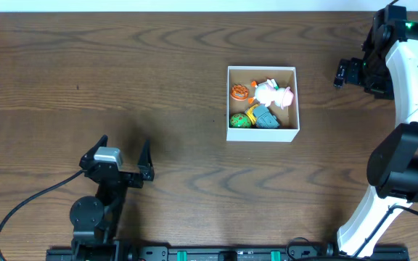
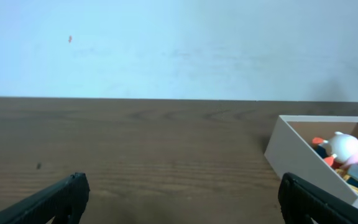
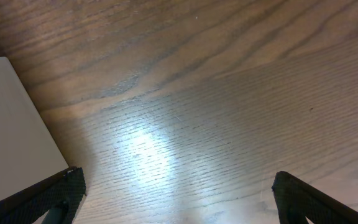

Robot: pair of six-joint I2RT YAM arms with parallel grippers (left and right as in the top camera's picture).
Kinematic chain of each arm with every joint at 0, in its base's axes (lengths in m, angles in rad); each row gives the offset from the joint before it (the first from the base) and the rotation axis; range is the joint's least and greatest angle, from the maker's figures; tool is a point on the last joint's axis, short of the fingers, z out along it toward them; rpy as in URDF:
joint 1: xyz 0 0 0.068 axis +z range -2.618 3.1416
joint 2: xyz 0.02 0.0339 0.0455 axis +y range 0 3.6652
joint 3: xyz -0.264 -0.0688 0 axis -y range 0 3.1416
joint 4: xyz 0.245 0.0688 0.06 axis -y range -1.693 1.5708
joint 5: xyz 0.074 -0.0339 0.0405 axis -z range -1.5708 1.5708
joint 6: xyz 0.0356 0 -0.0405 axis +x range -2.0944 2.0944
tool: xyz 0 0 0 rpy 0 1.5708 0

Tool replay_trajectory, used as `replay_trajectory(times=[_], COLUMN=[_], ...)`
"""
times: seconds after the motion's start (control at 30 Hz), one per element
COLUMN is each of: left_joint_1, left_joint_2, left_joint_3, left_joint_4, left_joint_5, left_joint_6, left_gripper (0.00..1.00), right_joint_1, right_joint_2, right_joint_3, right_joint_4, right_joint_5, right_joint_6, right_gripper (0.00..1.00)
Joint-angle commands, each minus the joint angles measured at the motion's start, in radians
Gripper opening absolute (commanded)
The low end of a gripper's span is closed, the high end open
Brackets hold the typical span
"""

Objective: Pack container

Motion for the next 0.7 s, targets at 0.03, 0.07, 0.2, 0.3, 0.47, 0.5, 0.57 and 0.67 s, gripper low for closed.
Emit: replay_trajectory(times=[0.03,0.07,0.2,0.3,0.47,0.5,0.57,0.67], left_joint_1=[0.005,0.005,0.005,0.005,0.005,0.005,0.005,0.005], left_joint_2=[-0.06,-0.077,-0.121,-0.132,-0.174,-0.173,-0.172,-0.172], left_joint_3=[-0.014,-0.014,-0.014,-0.014,-0.036,-0.044,-0.055,-0.069], left_joint_4=[0.009,0.009,0.008,0.008,0.009,0.017,0.016,0.017], left_joint_5=[0.023,0.023,0.023,0.022,0.022,0.022,0.022,0.022], left_joint_6=[0.032,0.032,0.032,0.032,0.04,0.04,0.039,0.039], left_gripper=[0.98,0.98,0.98,0.98,0.98,0.98,0.98,0.98], right_joint_1=[-0.005,-0.005,-0.005,-0.005,-0.006,-0.006,-0.005,-0.005], right_joint_2=[-0.01,-0.01,-0.01,-0.01,-0.01,-0.01,-0.01,-0.01], right_joint_3=[-0.001,-0.001,-0.001,-0.001,-0.001,-0.001,-0.001,-0.001], right_joint_4=[0.0,0.0,0.0,0.0,0.0,0.0,0.0,0.0], right_joint_5=[0.004,0.003,0.004,0.004,0.004,0.004,0.004,0.004], right_joint_6=[0.011,0.011,0.011,0.011,0.011,0.011,0.011,0.011], right_gripper=[0.99,0.99,0.99,0.99,0.99,0.99,0.99,0.99])
